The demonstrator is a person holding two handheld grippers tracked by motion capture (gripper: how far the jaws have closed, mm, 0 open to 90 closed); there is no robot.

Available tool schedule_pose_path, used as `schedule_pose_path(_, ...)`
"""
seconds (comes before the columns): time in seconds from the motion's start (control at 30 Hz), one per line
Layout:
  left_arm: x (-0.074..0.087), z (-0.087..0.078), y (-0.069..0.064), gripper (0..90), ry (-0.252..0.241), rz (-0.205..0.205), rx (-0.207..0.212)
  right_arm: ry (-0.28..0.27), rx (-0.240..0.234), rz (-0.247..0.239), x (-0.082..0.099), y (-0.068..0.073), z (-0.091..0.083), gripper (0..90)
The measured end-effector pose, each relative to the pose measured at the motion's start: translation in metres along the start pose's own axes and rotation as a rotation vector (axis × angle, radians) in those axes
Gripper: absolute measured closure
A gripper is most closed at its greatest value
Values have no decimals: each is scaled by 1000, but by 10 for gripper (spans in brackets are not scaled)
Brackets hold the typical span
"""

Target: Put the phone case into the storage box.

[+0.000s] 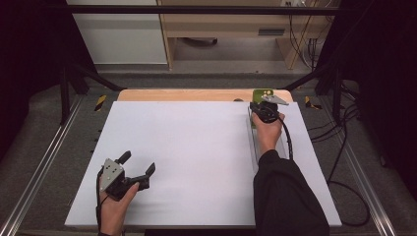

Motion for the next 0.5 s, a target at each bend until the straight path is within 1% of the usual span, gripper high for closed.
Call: schedule_pose_path(0.5, 0, 0, -1, 22, -1, -1, -1, 4, 5, -4, -1, 0, -1, 778)
Point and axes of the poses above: each handheld gripper's, and its own axes: z roughly forward along the jaws, x roughly out of its underside, y roughly to its left, the point moved 6 cm from there along z, roughly forward along the jaws, and after that the axes turned 13 degrees about -z, right-handed, at the moved point
